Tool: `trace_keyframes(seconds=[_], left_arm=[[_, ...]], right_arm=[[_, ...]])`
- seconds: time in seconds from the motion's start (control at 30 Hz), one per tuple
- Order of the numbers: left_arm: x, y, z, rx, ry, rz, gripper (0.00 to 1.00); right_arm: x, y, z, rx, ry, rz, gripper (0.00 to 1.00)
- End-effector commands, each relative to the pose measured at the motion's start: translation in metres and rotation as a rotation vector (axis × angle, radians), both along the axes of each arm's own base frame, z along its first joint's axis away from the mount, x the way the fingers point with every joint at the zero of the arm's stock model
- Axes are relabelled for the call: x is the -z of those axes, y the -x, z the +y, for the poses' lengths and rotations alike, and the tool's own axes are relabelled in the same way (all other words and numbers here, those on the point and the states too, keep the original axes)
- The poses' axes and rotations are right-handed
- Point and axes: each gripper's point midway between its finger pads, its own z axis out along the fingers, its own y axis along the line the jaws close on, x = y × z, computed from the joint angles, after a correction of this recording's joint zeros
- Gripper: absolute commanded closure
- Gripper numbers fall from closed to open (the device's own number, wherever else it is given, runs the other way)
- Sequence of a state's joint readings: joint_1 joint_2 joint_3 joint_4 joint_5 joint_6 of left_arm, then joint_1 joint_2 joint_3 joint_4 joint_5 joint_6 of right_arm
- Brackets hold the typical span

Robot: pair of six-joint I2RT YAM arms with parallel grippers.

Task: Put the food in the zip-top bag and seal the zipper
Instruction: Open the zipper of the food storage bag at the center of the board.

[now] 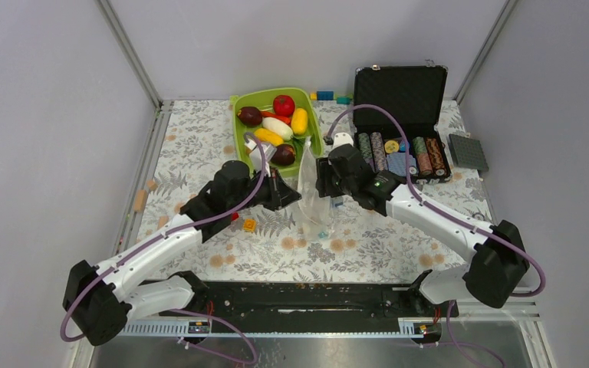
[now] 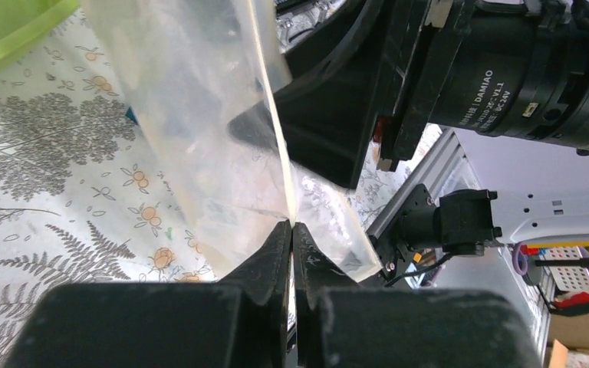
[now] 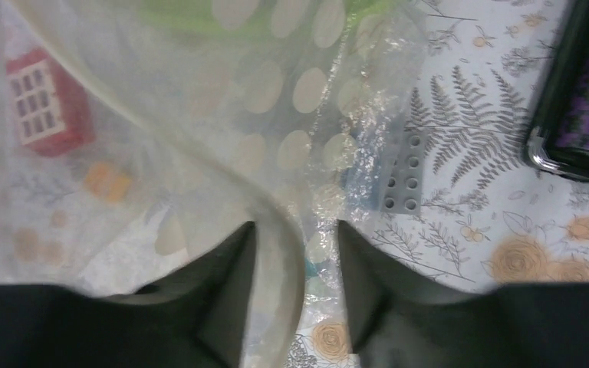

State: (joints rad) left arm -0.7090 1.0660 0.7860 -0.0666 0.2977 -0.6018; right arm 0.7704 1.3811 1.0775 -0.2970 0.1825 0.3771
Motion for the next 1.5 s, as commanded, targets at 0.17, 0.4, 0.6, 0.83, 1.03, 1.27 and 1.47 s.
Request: trace_keyframes(seconds=[0.17, 0.4, 0.6, 0.83, 1.03, 1.27, 1.47], left_arm=[[-0.022, -0.040, 0.047, -0.356, -0.088, -0.062, 1.00], [0.008, -0.060, 0.087, -0.587, -0.289, 0.003, 1.00], [0.015, -0.064, 0.095, -0.615, -0.332, 0.009, 1.00], [0.025, -0.068, 0.101, -0.652, -0.383, 0.038, 1.00], [0.028, -0.057, 0.032, -0.325, -0.222, 0.046, 0.94], [0.001, -0.020, -0.040, 0.081, 0.005, -0.011, 0.56], [-0.015, -0.006, -0.049, 0.176, 0.081, -0.036, 0.16]], right_arm=[[-0.038, -0.012, -0.067, 0.215, 0.211, -0.123, 0.93], [-0.069, 0.012, -0.102, 0.175, 0.323, -0.131, 1.00], [-0.084, 0.027, -0.128, 0.175, 0.380, -0.140, 1.00], [-0.090, 0.039, -0.139, 0.192, 0.381, -0.112, 1.00], [-0.066, 0.055, -0.132, 0.173, 0.329, -0.009, 1.00], [-0.040, 0.061, -0.112, 0.171, 0.262, 0.103, 1.00], [-0.040, 0.044, -0.128, 0.333, 0.297, 0.045, 1.00]])
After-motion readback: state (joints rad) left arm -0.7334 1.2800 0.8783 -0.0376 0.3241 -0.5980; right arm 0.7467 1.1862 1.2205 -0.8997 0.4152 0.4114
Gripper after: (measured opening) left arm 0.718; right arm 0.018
